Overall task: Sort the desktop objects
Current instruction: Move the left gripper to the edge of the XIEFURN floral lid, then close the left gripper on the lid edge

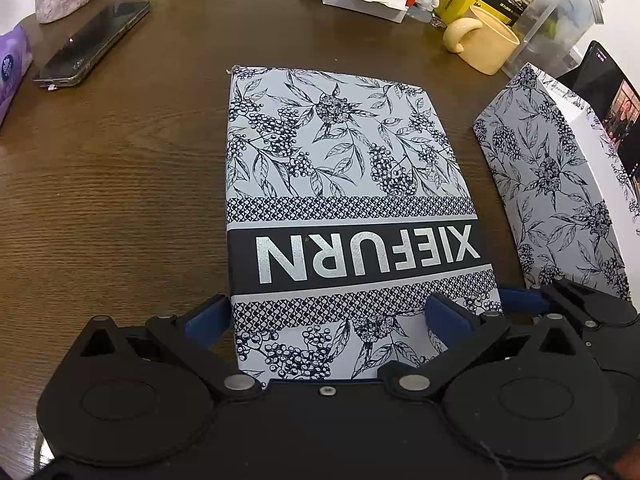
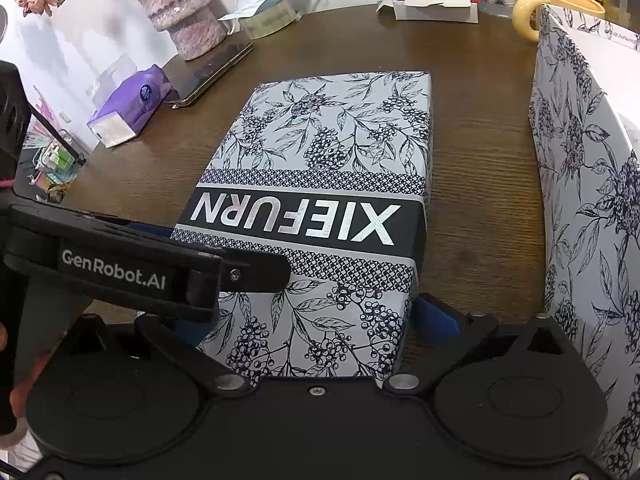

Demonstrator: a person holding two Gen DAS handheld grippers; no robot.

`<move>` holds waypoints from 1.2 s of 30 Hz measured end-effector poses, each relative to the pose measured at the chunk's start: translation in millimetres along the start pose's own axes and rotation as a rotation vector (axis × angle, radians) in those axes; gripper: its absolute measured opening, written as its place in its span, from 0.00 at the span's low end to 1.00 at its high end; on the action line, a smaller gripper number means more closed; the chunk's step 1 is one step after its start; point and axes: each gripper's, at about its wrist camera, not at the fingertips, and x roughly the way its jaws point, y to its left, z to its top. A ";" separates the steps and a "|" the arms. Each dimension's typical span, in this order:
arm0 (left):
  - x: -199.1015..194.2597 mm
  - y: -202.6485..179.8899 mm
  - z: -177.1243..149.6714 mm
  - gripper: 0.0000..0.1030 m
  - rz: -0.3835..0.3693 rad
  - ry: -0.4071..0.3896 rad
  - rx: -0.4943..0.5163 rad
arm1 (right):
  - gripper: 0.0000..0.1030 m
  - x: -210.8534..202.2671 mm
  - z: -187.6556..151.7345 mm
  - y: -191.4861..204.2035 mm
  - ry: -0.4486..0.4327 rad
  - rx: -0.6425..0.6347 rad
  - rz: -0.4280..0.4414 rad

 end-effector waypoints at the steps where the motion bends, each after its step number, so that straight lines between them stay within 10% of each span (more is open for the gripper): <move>1: -0.1 -0.5 -0.8 1.00 0.003 -0.007 -0.002 | 1.00 0.1 0.7 0.2 -0.001 -0.008 -0.001; 19: -46.1 -16.5 -23.4 1.00 0.076 -0.080 -0.097 | 1.00 -48.8 -9.4 5.3 -0.060 -0.073 0.043; 36: -123.4 -25.1 -110.2 1.00 0.155 -0.173 -0.171 | 1.00 -112.6 -69.5 30.1 -0.087 -0.146 0.105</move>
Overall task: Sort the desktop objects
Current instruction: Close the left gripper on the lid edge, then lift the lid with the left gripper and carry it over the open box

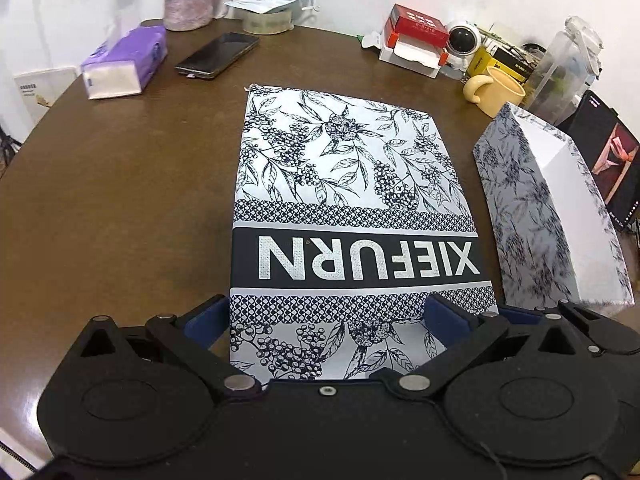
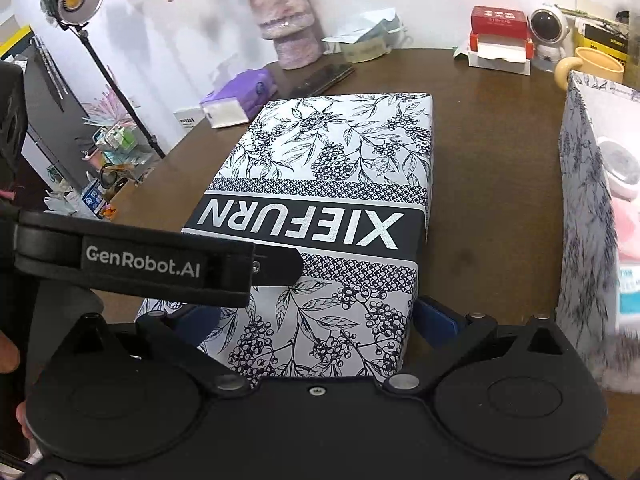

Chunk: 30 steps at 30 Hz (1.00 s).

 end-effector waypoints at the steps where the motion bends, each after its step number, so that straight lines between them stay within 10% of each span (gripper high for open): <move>1: -5.1 3.2 -3.5 1.00 -0.001 -0.003 -0.001 | 1.00 -3.7 -3.8 5.6 -0.004 0.000 -0.001; 30: -95.3 1.8 -103.5 1.00 -0.019 -0.084 -0.028 | 1.00 -78.6 -79.2 71.9 -0.068 -0.057 -0.029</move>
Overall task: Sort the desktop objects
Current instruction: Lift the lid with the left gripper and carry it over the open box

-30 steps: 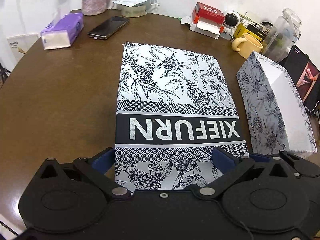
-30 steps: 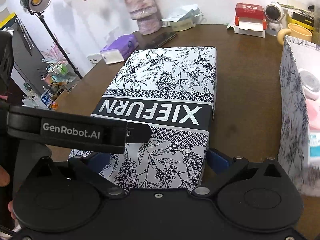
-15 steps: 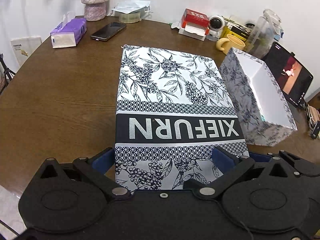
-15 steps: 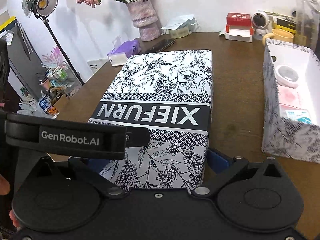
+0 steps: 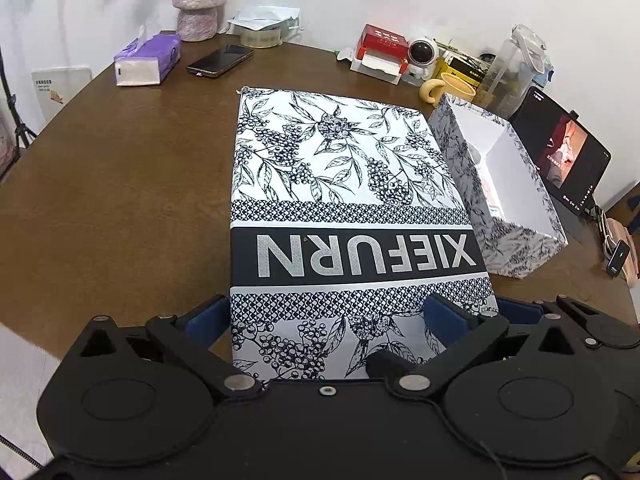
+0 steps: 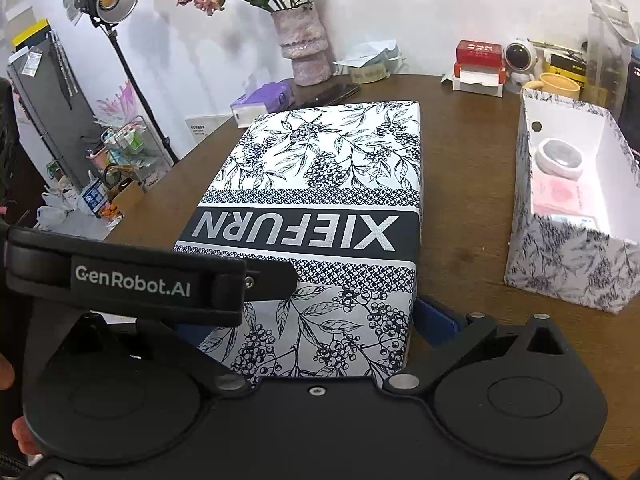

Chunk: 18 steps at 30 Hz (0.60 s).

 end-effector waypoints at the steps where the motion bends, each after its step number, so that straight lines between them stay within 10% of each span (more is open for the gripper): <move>1: -2.5 -1.2 -4.7 1.00 0.005 0.000 -0.005 | 1.00 -2.4 -3.9 1.3 0.002 -0.003 0.007; 18: -70.3 -19.0 -101.7 1.00 0.013 0.005 -0.018 | 1.00 -83.6 -91.6 25.5 0.000 -0.003 0.016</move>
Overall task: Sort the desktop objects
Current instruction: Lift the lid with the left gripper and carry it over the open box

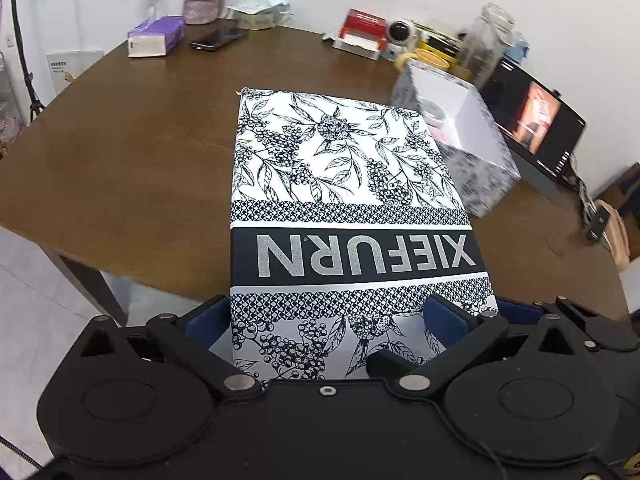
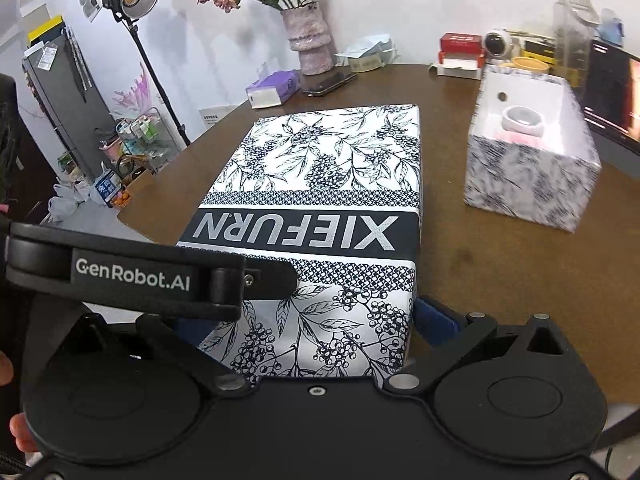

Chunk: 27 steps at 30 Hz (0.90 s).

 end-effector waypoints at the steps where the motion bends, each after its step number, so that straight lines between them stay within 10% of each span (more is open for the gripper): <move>1: -3.6 -3.8 -5.0 1.00 -0.004 -0.002 0.006 | 1.00 -6.0 -5.2 0.0 -0.002 0.005 -0.005; 27: -48.9 -83.2 -83.5 1.00 -0.095 -0.022 0.145 | 1.00 -96.5 -77.1 -34.2 -0.078 0.092 -0.125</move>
